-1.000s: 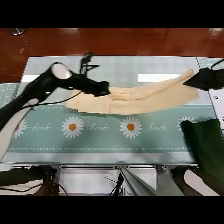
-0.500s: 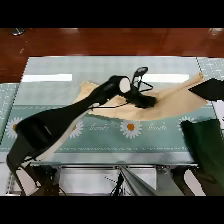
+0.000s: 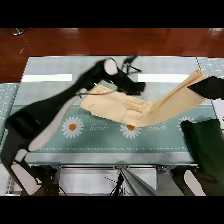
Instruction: Fold the shirts.
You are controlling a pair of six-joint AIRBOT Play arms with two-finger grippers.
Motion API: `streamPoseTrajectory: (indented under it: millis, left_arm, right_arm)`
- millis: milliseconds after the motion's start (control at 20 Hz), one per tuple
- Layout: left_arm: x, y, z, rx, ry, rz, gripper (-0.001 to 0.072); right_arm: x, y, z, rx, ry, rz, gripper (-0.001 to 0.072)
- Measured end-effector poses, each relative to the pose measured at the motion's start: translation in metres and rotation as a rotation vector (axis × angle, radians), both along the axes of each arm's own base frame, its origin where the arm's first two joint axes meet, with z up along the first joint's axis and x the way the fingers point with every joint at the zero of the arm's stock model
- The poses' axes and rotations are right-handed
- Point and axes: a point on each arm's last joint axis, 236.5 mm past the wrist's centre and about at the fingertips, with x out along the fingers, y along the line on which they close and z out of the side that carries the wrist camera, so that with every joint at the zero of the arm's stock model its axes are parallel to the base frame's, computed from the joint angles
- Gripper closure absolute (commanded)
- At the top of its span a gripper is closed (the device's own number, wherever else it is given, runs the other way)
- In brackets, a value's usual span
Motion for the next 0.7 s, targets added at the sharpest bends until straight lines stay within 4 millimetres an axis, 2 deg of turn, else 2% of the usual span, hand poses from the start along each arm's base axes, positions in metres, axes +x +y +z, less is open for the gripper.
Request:
streamPoseTrajectory:
  millis: [150, 250, 300, 400, 450, 550, 700]
  left_arm:
    - [0.048, 0.09, 0.054, 0.004, -0.068, 0.113, 0.0683]
    - [0.062, 0.153, 0.095, 0.002, -0.139, 0.195, 0.0683]
    - [0.06, 0.184, 0.111, 0.008, -0.167, 0.227, 0.0683]
    - [0.045, 0.232, 0.135, 0.014, -0.228, 0.292, 0.0683]
    - [0.031, 0.251, 0.143, 0.019, -0.252, 0.318, 0.0682]
    - [-0.001, 0.272, 0.154, 0.015, -0.299, 0.363, 0.0683]
    - [-0.049, 0.286, 0.153, -0.003, -0.349, 0.424, 0.0683]
  right_arm:
    - [0.014, 0.037, -0.004, 0.046, 0.01, 0.088, 0.0687]
    - [0.028, 0.071, -0.008, 0.075, 0.024, 0.158, 0.0687]
    - [0.036, 0.09, -0.011, 0.086, 0.03, 0.192, 0.0687]
    - [0.056, 0.131, -0.02, 0.105, 0.049, 0.254, 0.0687]
    - [0.068, 0.155, -0.027, 0.115, 0.058, 0.282, 0.0687]
    - [0.087, 0.199, -0.048, 0.125, 0.093, 0.33, 0.0687]
    - [0.106, 0.26, -0.092, 0.13, 0.172, 0.393, 0.0686]
